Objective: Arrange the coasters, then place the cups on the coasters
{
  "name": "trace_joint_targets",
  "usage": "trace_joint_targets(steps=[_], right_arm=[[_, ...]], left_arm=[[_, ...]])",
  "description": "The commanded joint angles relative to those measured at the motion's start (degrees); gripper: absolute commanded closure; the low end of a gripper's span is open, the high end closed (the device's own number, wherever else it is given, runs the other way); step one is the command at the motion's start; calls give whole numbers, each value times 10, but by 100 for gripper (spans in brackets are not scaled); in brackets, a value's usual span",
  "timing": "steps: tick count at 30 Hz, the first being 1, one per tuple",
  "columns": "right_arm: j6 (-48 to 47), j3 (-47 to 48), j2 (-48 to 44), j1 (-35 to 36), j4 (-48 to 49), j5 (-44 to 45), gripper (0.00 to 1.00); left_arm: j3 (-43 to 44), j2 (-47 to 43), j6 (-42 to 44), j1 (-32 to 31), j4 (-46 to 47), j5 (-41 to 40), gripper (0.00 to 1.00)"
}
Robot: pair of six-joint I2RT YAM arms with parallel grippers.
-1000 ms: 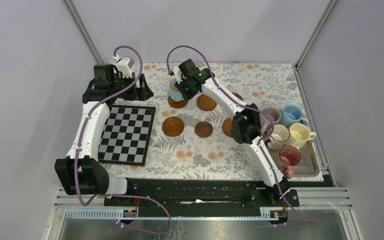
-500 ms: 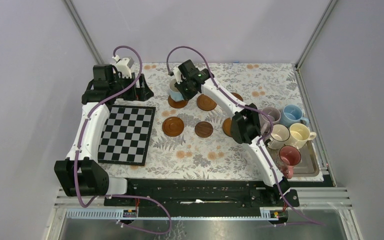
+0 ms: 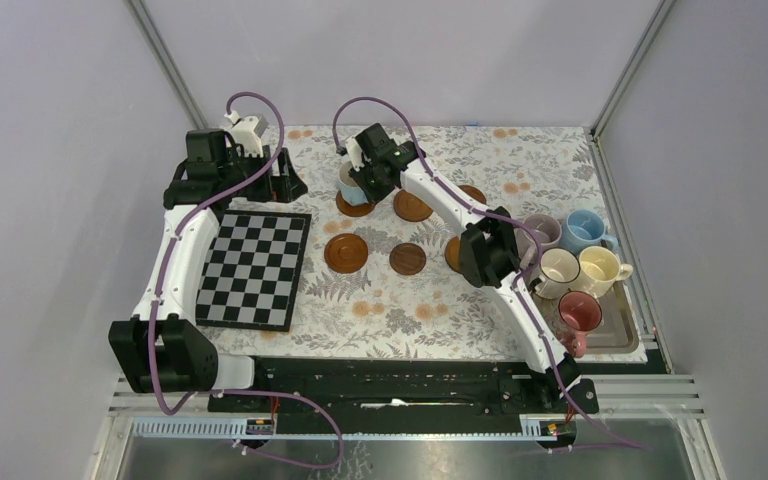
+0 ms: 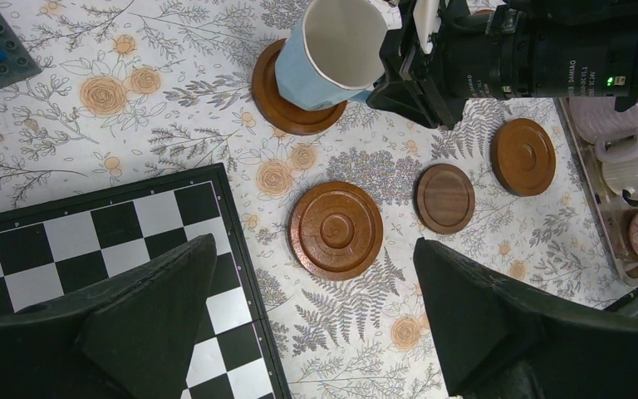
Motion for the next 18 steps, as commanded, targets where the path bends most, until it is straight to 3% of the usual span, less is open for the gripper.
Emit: trace_joint_targets(steps=[1,13,18], right_arm=[[-3,29,-13,4,42,10,85],[-2,19,-29,4,38,5,64],[-1,14,-35,5,36,5,61]], left_arm=[[-1,-22,-2,4,28,14,1],[-3,-20,-3,5,30,15,1],[-6,-21,-4,6,32,17,1]])
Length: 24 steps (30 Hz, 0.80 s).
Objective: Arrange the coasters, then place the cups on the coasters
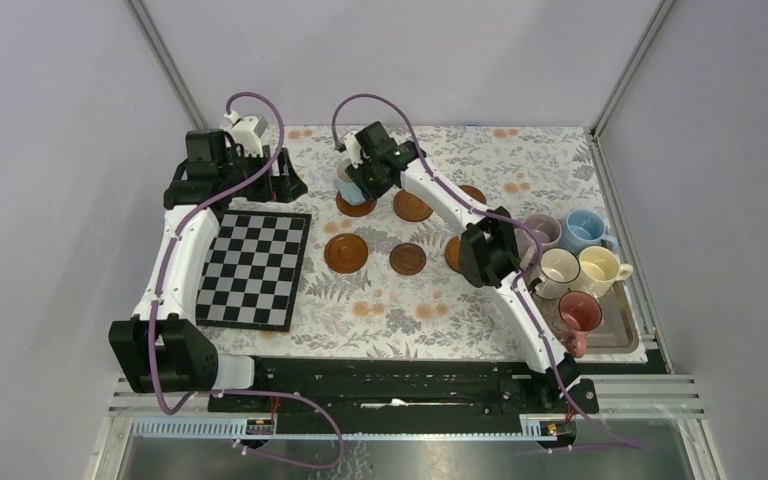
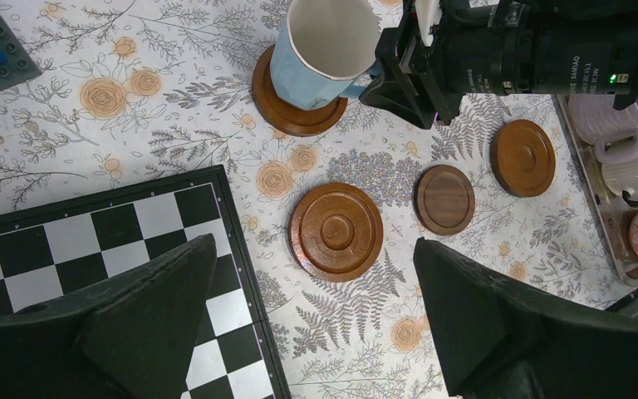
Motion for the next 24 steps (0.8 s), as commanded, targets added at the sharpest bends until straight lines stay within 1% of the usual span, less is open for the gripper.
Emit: trace_joint_targets(steps=[1,7,12,24], right_arm=[[0,12,-36,5,10,5,61],[0,-4,-49,4,8,5,60],[3,-19,-60,4,9,4,65],[4,-68,-87,4,19,3,73]], left_arm=[[-4,-20,-4,5,29,15,1],[-2,-19,-6,5,29,17,1],[-2,-19,-7,6,29,19,1],[-6,-21,-10,6,34,19,1]])
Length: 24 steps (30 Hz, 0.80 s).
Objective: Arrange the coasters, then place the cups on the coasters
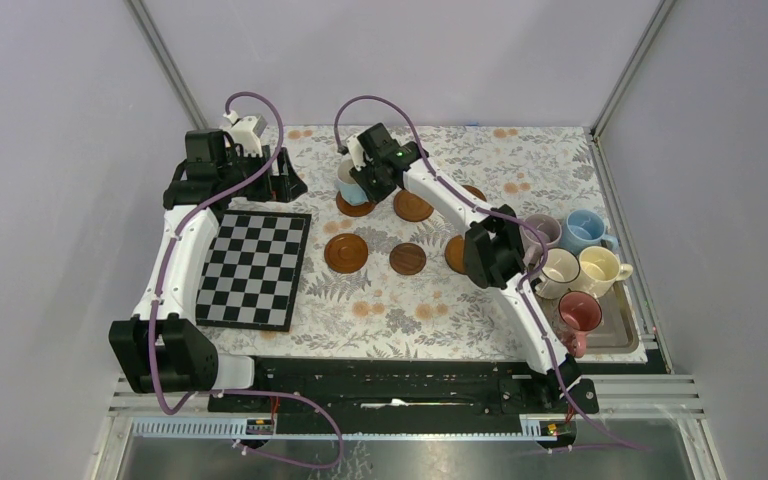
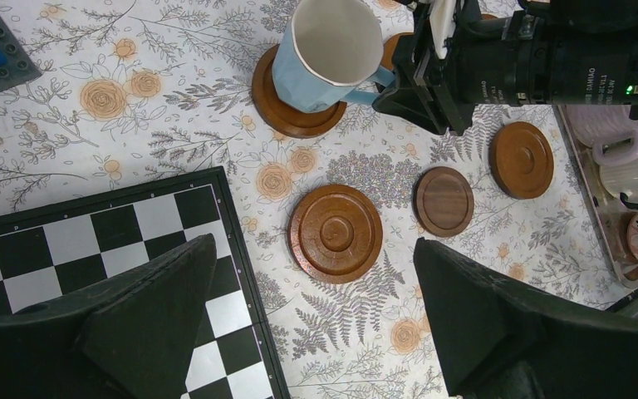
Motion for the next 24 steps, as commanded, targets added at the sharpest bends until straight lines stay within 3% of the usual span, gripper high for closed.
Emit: trace_joint_targets(steps=[1,11,24], right_arm=[[3,-14,-53,5,13,3,73],[3,-28,-59,4,15,-1,82],[7,-55,-77,5,19,-8,83]], left_arm=[[-5,-20,-9,4,29,16,1],[-5,-20,-11,5,29,19,1],[-10,-20,-15,7,34,23,1]])
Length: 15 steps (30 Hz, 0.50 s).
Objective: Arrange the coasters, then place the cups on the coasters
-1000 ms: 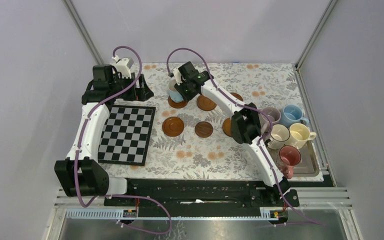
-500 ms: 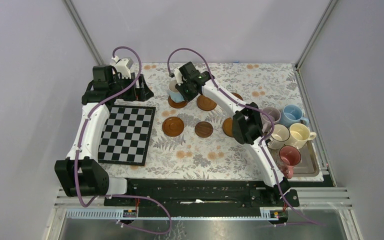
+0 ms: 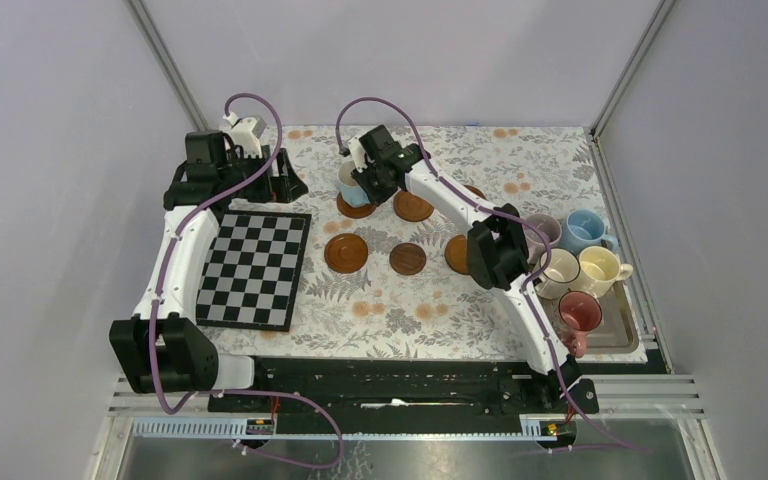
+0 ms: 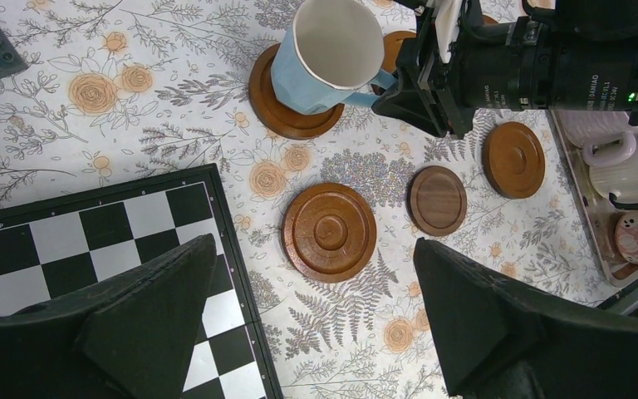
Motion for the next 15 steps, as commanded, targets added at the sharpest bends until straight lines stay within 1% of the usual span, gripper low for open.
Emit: trace_joint_targets(steps=[1,6,14,15], right_arm=[[7,-4,-50,5,-4,-7,83],[8,-2,-56,5,-4,-9,84],[9,-2,-61,5,-3,-9,93],[9,-2,-62,6,-3,-8,97]], left_arm=[[-2,-19,-5,4,29,14,1],[-3,-20,-6,5,30,14,1],[-9,-25,-8,6,33,16,1],[-9,-25,-8,7,33,16,1]])
